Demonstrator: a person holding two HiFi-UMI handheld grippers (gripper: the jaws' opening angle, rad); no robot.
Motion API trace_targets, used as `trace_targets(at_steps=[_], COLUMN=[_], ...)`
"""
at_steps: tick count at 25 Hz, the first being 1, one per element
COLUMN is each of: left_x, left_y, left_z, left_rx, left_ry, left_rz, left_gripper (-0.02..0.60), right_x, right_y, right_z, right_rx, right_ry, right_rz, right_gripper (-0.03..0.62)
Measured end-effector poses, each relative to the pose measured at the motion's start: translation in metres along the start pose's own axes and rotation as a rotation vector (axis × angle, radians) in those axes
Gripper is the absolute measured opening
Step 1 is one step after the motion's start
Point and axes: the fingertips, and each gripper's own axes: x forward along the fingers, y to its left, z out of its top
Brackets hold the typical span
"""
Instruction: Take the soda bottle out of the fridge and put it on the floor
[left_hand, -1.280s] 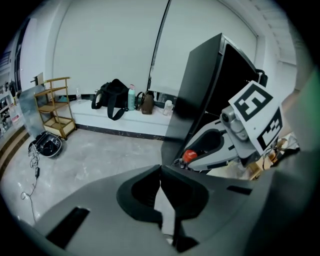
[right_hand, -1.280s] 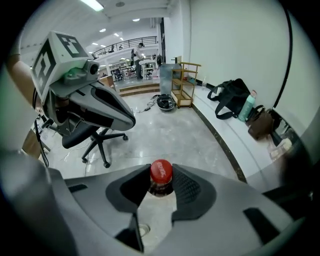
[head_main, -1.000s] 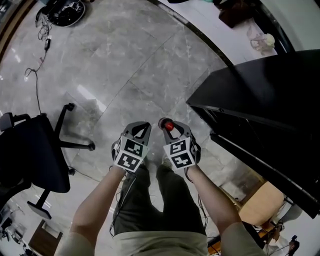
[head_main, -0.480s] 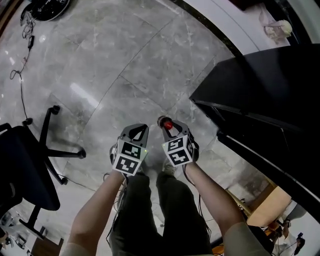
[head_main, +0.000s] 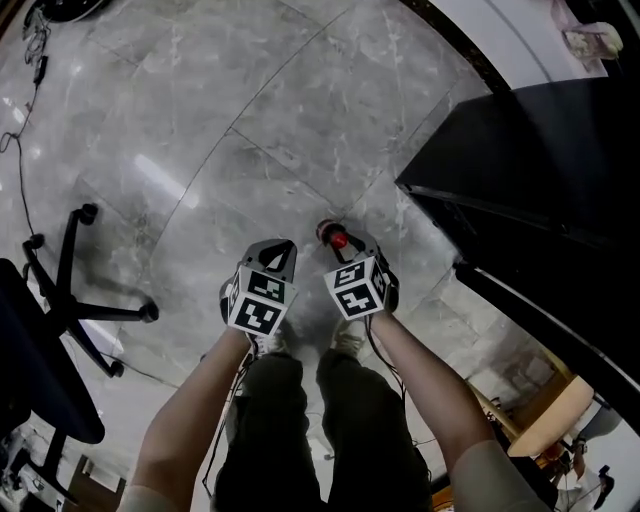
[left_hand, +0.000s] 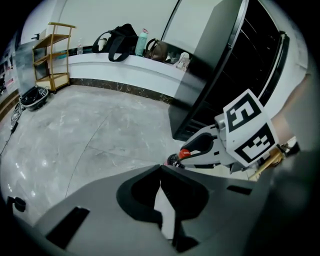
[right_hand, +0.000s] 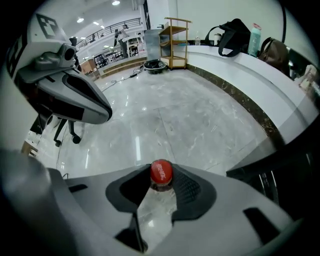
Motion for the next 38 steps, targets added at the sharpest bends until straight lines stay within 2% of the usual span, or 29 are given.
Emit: trace_targets(at_steps=[6, 12, 16, 19, 25, 29, 33, 38], left_x=[0.02, 0.029, 0.025, 0.015, -0.02, -0.051, -0.088, -0.147], left_y=[0.008, 0.003, -0.001, -0.002, -0.002, -0.007, -0.013, -0.03], left_z=[-0.016, -0.012, -0.013, -0.012, 0.004, 0.026, 0.054, 0.091], left_rx=[-0.097, -0.08, -0.07, -0.06, -0.061, -0.089, -0.115, -0.094], left_ry=[0.004, 0.003, 0.011, 0.018, 0.021, -0.002, -0.032, -0.069], left_rz=[-0.005, -0.023, -0.029, -0.022, 0.009, 0.017, 0.028, 0.036], left_gripper=[0.006, 0.006, 0.006, 0.006, 0.006, 0.006, 0.006, 0.006], right_x=[0.033, 0.04, 0.038, 0.029, -0.012, -0.052, -0.101, -0.172], right_y=[0.005, 0.011, 0.015, 0.017, 0.007, 0.002, -0.002, -0.008], right_z=[-0.026, -0.021, -0.022, -0.021, 0.002, 0.024, 0.052, 0.087], right_rx=[0.023, -0.047, -0.029, 0.0, 0.079, 0.098, 0.087, 0.113], right_ry=[0.055, 0.049, 0.075, 0.077, 0.033, 0.002, -0.039, -0.121], right_rz=[0.009, 0.007, 0.021, 0.035, 0.018, 0.011, 0.011, -0.004], right_gripper=[0.114, 0.117, 0.123, 0.152, 0.114, 0.05, 0.04, 0.028])
